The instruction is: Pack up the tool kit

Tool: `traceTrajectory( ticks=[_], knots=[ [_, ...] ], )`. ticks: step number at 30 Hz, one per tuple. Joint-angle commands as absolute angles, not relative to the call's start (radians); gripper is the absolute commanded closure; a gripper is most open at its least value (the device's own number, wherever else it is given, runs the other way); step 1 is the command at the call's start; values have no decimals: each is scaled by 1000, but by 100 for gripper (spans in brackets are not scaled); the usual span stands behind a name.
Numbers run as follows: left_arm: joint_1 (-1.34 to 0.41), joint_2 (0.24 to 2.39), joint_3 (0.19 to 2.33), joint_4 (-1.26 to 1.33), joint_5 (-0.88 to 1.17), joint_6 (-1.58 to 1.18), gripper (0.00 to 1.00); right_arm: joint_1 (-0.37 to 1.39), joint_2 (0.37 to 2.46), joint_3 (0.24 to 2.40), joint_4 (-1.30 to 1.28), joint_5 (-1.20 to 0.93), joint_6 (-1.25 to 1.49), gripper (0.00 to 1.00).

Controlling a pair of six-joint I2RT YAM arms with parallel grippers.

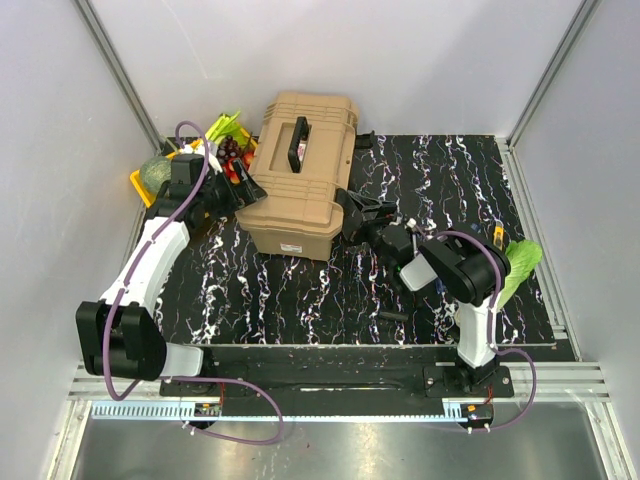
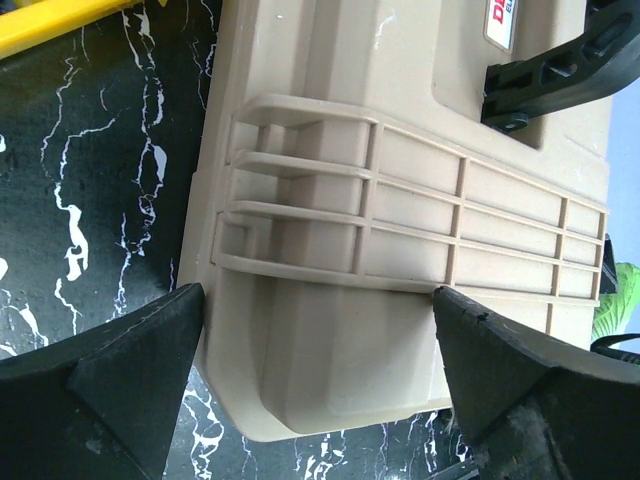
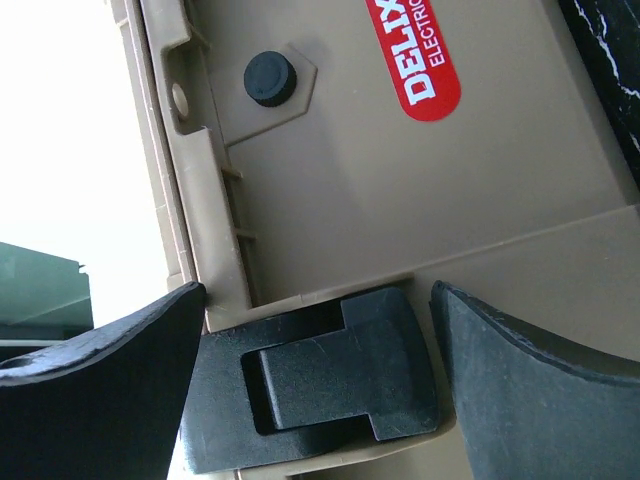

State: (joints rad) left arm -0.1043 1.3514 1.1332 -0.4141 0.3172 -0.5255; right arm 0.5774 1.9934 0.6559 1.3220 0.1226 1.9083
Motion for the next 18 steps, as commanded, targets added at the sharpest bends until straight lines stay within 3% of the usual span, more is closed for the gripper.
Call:
traceTrajectory(
  ticks=[1, 7, 18],
  knots=[
    [-121, 1385, 1157, -425, 364, -522, 1, 690, 1977, 759, 1549, 49, 1910, 1],
    [-123, 1388, 1158, -426, 367, -520, 1, 690, 1936, 764, 1566, 46, 1882, 3],
    [-135, 1393, 1161, -439, 354, -509, 1, 690, 1861, 749, 1562, 52, 1790, 35]
  ],
)
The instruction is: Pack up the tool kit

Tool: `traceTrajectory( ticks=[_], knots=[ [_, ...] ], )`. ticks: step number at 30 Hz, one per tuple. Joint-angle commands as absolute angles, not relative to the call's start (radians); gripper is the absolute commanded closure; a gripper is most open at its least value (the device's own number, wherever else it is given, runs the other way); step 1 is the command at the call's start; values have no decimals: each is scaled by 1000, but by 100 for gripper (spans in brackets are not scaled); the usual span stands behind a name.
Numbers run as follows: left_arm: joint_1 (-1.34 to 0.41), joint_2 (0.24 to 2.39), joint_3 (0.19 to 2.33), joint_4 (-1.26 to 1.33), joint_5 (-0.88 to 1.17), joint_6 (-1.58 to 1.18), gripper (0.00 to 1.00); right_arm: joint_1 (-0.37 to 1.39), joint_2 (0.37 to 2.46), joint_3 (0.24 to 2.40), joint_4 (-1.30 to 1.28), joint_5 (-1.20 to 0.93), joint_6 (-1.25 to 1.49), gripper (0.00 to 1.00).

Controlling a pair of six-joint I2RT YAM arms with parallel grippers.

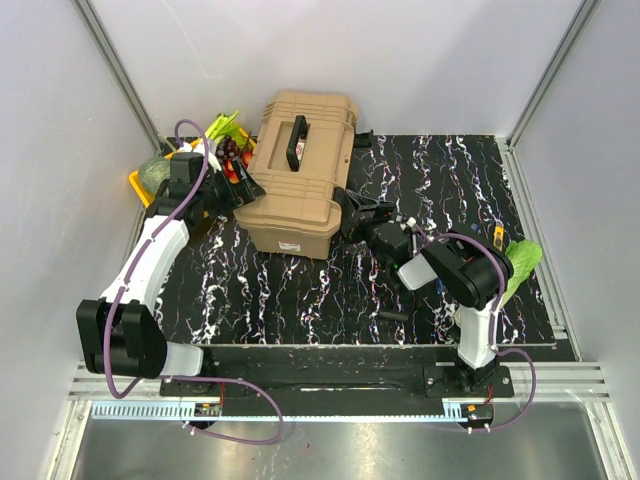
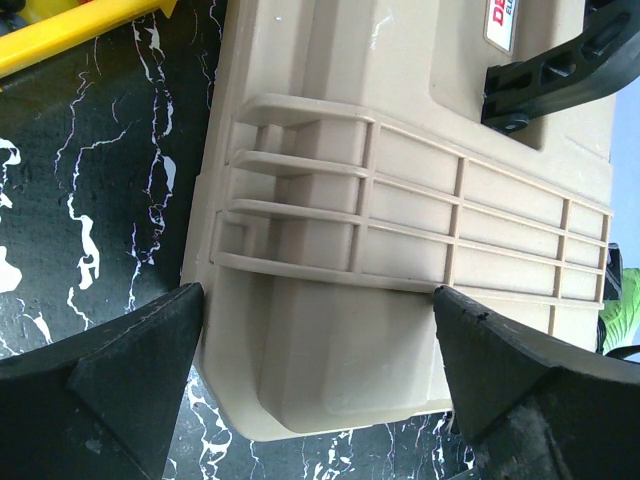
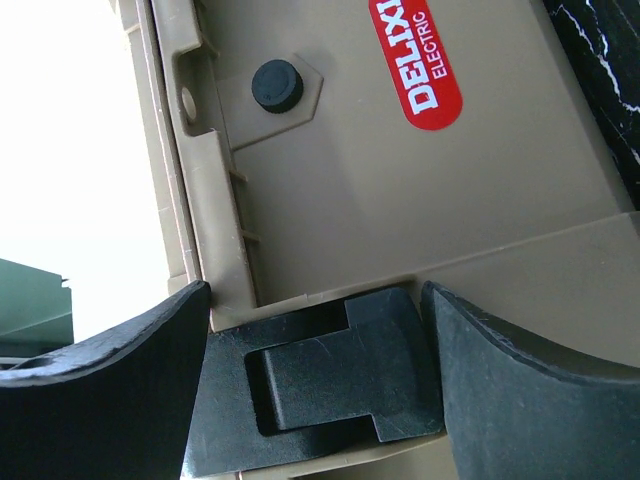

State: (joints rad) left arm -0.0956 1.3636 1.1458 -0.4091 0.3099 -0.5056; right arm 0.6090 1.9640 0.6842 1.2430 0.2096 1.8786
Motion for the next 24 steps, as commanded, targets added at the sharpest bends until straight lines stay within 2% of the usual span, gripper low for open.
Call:
traceTrajectory(
  ticks=[1, 10, 15, 18, 24],
  knots=[
    [-137, 1394, 1160, -439, 354, -508, 1, 689, 1855, 746, 1559, 52, 1789, 38],
    [-158, 1399, 1158, -452, 322, -496, 1, 689, 1735, 739, 1356, 26, 1700, 48],
    [-161, 1397, 1157, -465, 298, -492, 1, 690, 1645, 750, 1177, 15, 1631, 50],
    [-161, 1399, 1157, -471, 290, -492, 1, 689, 1606, 752, 1088, 23, 1611, 49],
    [-161, 1401, 1158, -479, 272, -489, 1, 689, 1551, 736, 983, 52, 1575, 35]
  ],
)
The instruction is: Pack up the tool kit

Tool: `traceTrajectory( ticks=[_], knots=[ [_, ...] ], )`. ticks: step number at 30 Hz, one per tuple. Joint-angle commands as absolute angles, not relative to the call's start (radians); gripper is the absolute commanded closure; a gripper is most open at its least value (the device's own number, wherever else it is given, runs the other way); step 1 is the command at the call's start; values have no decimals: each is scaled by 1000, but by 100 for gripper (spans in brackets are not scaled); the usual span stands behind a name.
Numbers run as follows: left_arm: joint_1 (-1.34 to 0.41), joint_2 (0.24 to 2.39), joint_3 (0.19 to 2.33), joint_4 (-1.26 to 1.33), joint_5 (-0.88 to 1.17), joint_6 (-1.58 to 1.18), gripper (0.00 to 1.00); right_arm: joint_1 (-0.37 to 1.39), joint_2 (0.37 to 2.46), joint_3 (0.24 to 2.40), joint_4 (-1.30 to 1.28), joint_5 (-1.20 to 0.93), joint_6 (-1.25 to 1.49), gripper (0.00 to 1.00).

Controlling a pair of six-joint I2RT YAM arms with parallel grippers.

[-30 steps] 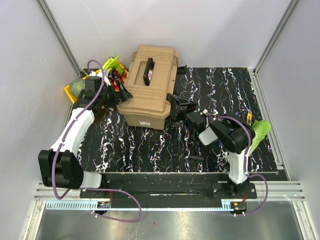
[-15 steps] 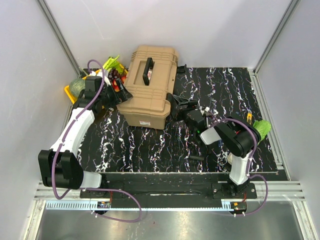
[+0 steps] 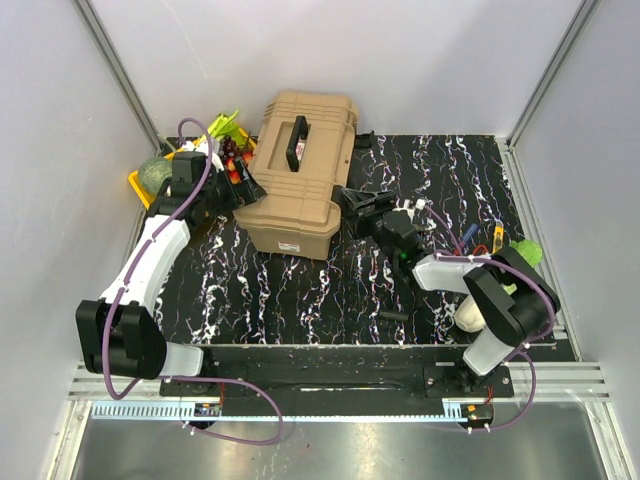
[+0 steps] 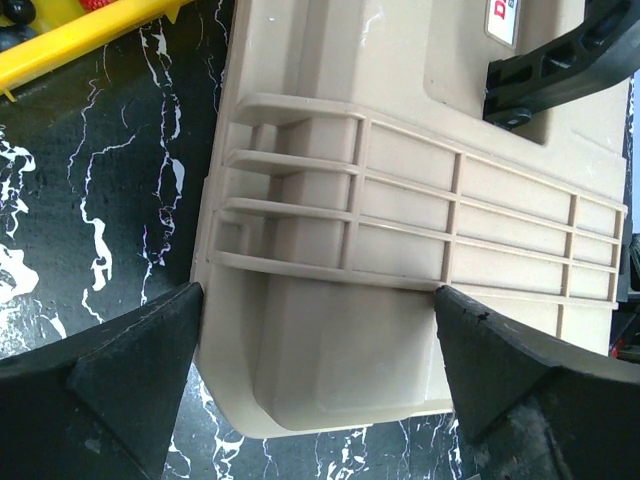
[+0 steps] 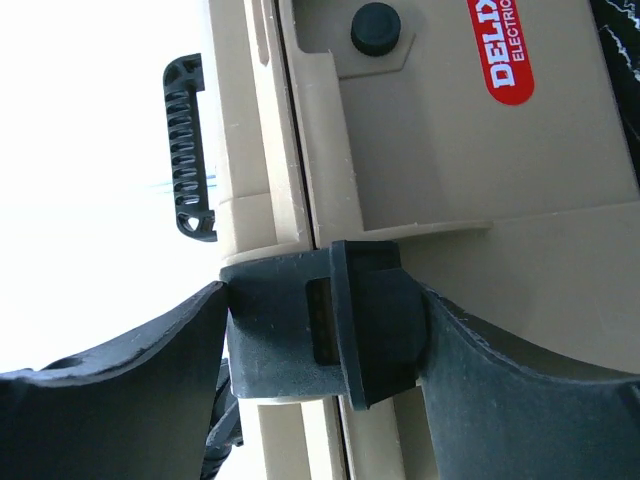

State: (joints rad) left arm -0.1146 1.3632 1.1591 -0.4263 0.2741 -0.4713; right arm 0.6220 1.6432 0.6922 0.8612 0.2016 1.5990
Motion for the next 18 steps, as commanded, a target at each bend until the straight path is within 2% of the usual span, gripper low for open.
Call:
traceTrajectory(
  ticks=[1, 4, 8, 18],
  knots=[
    [-161, 1401, 1160, -480, 272, -489, 1, 690, 1543, 733, 970, 54, 1568, 30],
    [-161, 1404, 1164, -483, 267, -488, 1, 689, 1513, 738, 899, 61, 1536, 15],
    [-161, 1407, 1170, -491, 261, -485, 1, 692, 1459, 758, 737, 74, 1480, 1],
    [-161, 1408, 1216, -525, 195, -460, 1, 690, 1424, 768, 516, 89, 1467, 1]
  ],
)
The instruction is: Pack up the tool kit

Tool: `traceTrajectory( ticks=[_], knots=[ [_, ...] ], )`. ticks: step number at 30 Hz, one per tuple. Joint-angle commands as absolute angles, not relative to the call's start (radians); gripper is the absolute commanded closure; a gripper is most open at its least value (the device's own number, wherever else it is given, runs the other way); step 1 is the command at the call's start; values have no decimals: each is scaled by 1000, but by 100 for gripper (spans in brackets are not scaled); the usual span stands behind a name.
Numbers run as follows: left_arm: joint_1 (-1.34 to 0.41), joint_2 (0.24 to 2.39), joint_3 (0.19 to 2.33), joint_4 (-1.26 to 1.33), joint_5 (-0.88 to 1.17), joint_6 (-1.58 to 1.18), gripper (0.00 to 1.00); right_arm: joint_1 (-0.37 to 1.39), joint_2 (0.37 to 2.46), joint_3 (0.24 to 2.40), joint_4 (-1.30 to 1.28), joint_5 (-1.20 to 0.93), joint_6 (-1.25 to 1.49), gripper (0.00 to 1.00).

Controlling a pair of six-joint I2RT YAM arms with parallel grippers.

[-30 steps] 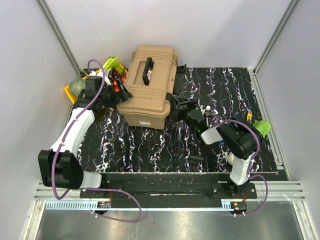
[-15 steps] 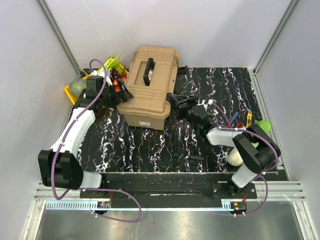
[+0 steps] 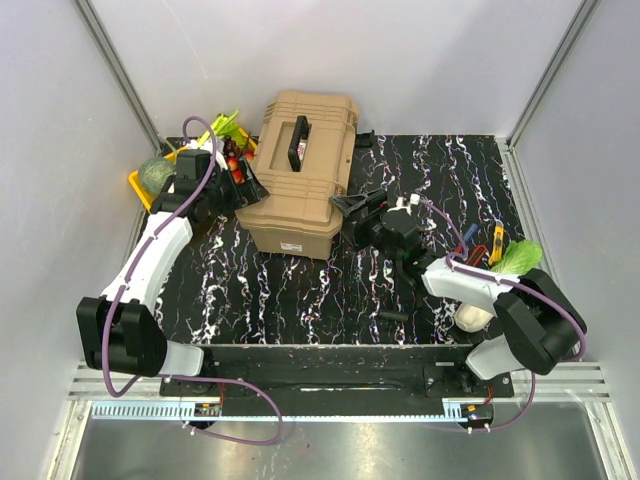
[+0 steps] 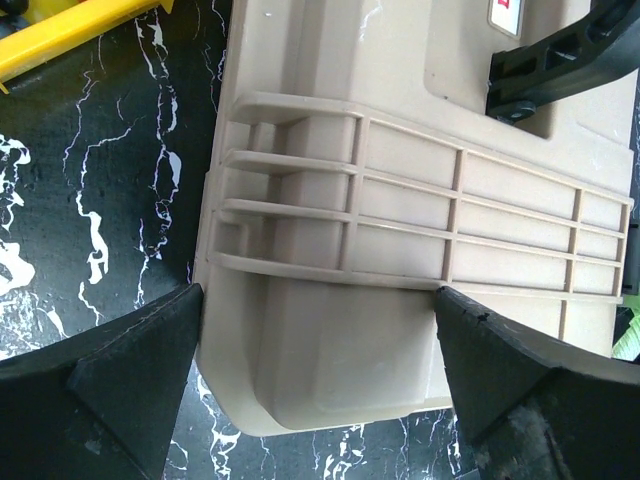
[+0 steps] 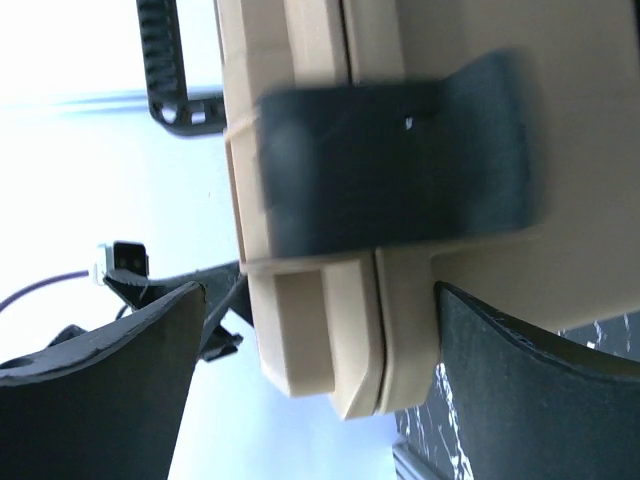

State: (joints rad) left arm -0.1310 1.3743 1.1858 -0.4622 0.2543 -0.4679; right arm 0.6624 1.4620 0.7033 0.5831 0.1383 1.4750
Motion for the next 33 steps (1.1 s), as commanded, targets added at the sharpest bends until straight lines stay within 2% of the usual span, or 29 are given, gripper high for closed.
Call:
traceTrajectory(
  ticks=[1, 10, 19, 26, 33],
  knots=[
    [-161, 1410, 1219, -526, 187, -459, 1, 690, 1430, 787, 479, 83, 1447, 1],
    [-161, 1396, 1239, -554, 164, -448, 1, 692, 1424, 830, 335, 150, 1419, 1],
    [-161, 1341, 1396, -598, 104, -407, 1, 689, 1165, 767, 69, 330, 1297, 1],
    [-215, 1338, 1463, -453, 195, -298, 1, 690, 1010, 810, -147, 360, 1099, 2],
    [-324, 1475, 1535, -350, 58, -233, 3, 689, 945, 827, -219, 400, 968, 3]
  ],
)
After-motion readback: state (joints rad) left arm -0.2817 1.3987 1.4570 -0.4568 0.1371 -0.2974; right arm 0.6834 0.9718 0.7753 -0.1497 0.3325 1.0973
